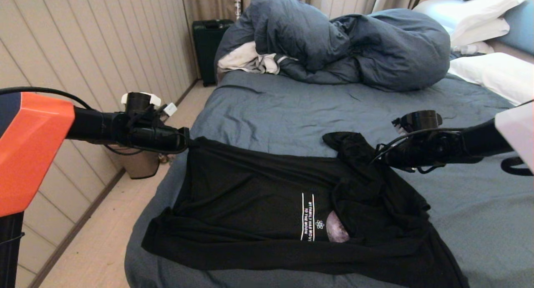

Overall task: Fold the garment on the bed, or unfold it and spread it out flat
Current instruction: Fold the black T-shirt

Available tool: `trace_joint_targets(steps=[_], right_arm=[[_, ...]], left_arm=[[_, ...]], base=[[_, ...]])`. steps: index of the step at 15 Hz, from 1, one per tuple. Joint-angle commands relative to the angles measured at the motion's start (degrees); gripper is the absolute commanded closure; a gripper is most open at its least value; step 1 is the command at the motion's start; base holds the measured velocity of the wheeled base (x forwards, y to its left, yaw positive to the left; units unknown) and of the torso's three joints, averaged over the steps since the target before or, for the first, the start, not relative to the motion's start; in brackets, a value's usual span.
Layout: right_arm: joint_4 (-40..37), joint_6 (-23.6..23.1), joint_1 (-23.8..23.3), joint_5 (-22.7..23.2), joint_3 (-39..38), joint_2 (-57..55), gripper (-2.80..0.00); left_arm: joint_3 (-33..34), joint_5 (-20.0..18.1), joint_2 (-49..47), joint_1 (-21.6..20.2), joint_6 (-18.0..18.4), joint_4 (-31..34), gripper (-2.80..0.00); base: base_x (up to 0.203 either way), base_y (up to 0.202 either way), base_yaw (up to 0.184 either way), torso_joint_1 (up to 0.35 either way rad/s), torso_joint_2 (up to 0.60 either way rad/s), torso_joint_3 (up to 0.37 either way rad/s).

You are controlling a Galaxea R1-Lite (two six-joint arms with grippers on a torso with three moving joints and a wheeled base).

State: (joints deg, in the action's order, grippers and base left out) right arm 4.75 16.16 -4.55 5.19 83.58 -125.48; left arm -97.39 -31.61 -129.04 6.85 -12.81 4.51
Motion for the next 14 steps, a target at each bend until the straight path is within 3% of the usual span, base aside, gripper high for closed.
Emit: trace_joint_targets(steps=[1, 6, 14], right_arm=[[0.5, 0.4, 0.0, -0.3, 0.6, 0.9, 0.00], [5.1, 4.4, 0.0, -0.9, -2.0, 8.4, 0.00], [5.8, 4.0, -1.1, -0.3, -12.3, 19.8, 0.00]], left_arm=[[-0.4, -0.2, 0.5, 0.0, -0.1, 0.0, 0.00], [0.4, -0.1, 4.4, -0.9, -0.2, 0.0, 0.00], [9.6, -0.6, 12.2, -4.6, 1.4, -0.1, 0.00]], base=[[0.000, 0.000, 0.000, 0.000, 0.00, 0.000], [0.000, 0.000, 0.000, 0.000, 0.00, 0.000], [0.000, 0.000, 0.000, 0.000, 0.00, 0.000]])
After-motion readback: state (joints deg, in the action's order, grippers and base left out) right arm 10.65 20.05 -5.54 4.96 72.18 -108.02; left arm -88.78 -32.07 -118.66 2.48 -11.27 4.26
